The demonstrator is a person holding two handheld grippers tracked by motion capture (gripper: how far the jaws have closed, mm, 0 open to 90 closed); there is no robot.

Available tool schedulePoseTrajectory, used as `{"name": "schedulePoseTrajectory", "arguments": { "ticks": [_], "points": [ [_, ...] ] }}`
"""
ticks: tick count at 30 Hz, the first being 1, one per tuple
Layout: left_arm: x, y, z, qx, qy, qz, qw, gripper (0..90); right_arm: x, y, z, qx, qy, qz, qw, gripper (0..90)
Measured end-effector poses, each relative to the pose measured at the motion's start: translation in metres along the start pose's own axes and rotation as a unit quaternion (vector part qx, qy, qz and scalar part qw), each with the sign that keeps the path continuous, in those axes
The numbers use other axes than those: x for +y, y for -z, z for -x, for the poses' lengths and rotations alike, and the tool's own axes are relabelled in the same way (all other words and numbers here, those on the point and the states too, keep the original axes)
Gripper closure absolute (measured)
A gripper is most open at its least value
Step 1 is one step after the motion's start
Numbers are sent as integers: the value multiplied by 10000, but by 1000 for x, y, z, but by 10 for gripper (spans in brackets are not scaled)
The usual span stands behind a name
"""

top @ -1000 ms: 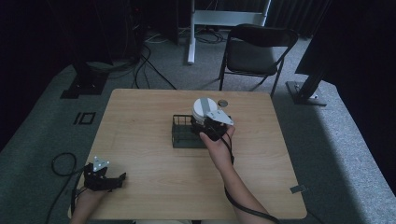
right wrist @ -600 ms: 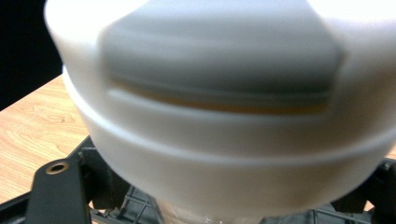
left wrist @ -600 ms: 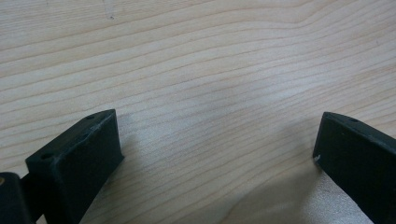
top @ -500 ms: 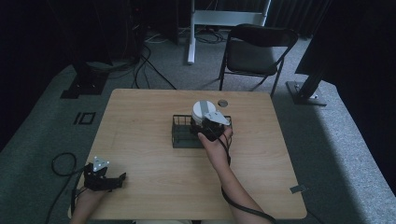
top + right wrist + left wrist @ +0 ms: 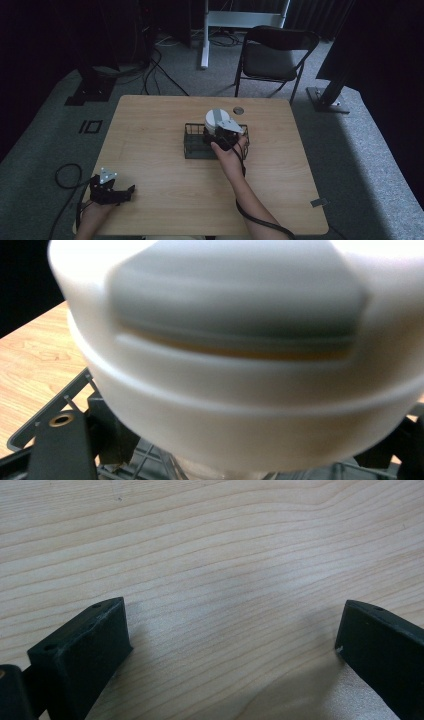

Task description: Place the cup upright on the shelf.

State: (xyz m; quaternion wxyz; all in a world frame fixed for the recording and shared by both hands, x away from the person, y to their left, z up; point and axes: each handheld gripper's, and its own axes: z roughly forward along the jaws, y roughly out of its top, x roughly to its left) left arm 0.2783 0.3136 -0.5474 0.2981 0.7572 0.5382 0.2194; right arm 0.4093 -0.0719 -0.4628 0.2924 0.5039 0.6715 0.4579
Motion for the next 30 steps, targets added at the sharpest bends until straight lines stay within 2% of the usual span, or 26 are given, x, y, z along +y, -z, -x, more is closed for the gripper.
{"name": "schedulePoseTrajectory", "arguments": {
  "ticks": [10,16,26,30],
  "points": [
    [0,0,0,0,1,0,10000,12,-2,-9,0,-75,-52,-182,9998,184],
    [0,0,0,0,1,0,10000,12,-1,-11,-2,-68,-1,-261,9996,184],
    [0,0,0,-1,0,0,10000,12,0,-17,-3,-140,125,-644,9977,184],
    [0,0,0,0,0,0,10000,12,0,-19,-2,-116,73,-705,9974,183]
  ]
}}
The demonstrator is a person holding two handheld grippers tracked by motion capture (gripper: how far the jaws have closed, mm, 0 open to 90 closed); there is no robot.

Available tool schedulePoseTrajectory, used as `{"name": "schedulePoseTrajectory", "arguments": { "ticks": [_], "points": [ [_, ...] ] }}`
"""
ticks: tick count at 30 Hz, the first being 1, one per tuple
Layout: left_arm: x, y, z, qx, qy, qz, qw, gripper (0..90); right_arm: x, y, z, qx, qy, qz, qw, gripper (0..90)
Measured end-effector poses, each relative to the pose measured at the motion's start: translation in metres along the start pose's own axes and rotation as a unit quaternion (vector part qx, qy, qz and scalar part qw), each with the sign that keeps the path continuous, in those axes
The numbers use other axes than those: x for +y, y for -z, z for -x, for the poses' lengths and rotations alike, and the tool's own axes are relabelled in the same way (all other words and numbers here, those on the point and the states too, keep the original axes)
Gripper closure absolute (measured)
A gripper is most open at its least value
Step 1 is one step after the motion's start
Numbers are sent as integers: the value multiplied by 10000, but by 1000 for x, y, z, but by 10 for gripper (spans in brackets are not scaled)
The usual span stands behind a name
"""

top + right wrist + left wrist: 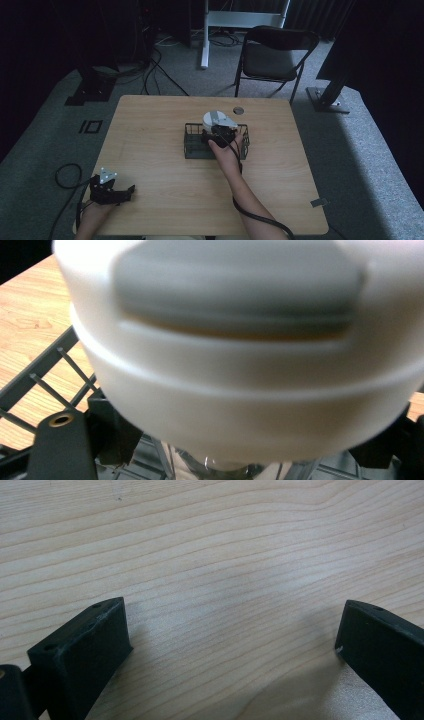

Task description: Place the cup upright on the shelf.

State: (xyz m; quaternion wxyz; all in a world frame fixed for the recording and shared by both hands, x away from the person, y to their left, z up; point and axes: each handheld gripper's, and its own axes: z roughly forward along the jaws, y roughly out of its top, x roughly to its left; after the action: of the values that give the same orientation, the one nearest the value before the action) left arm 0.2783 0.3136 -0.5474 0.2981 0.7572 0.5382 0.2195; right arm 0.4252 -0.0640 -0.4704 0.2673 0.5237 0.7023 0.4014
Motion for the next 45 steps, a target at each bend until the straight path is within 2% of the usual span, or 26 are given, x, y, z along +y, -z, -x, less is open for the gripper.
{"name": "schedulePoseTrajectory", "arguments": {
  "ticks": [6,11,16,18,21,35,39,45],
  "points": [
    [0,0,0,1,0,0,10000,12,2,-1,1,14,1,-141,9999,183],
    [0,0,0,1,-1,0,10000,12,3,-3,0,19,102,-289,9995,182],
    [0,0,0,0,-1,0,10000,12,2,-3,-2,-5,347,-386,9987,180],
    [0,0,0,0,-9,-7,10000,12,2,-2,-2,51,299,-398,9987,180],
    [0,0,0,1,-1,-1,10000,12,2,0,-1,163,362,-443,9982,177],
    [0,0,0,0,0,0,10000,12,-3,11,8,427,468,-372,9973,133],
    [0,0,0,0,0,0,10000,12,-6,15,9,472,583,-330,9966,127],
    [0,0,0,0,0,0,10000,12,-10,22,13,577,504,-306,9966,126]
  ]
}}
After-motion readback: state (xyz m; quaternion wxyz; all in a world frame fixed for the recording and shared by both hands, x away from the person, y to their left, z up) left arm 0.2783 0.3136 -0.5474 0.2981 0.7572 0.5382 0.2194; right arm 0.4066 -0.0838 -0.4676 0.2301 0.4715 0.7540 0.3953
